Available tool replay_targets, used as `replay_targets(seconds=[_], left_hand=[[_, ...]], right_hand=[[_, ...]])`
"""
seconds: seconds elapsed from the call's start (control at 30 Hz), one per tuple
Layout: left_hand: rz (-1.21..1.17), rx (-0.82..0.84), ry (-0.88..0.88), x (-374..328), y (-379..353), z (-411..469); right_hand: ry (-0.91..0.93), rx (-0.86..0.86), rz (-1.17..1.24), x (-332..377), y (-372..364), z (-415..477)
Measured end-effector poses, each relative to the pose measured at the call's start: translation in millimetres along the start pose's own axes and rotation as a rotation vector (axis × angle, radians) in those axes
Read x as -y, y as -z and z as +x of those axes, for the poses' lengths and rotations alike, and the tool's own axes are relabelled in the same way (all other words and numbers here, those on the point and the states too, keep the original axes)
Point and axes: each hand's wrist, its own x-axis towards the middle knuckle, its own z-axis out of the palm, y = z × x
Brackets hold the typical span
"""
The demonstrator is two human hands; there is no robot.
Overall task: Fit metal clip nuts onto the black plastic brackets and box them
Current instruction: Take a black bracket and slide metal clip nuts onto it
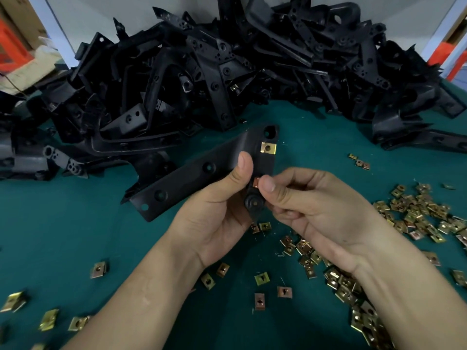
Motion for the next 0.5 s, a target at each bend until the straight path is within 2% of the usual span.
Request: replay_targets(seconds=[0.23, 0.4, 0.5], left_hand=[[0.086, -0.067, -0.029, -0.1, -0.1, 1.7], [0.048, -0.139, -0.052, -1.8, -2.3, 2.4], [0.115, -0.157, -0.060, -6.7, -6.0, -0.6]], right_hand=[[-0.051, -0.051, 0.075, -5.4, -2.7, 4.7], [0.016, -0.080, -0.059, -4.1, -1.8, 5.4], [0.013, -0.068, -0.030, 0.2, -4.6, 5.5]])
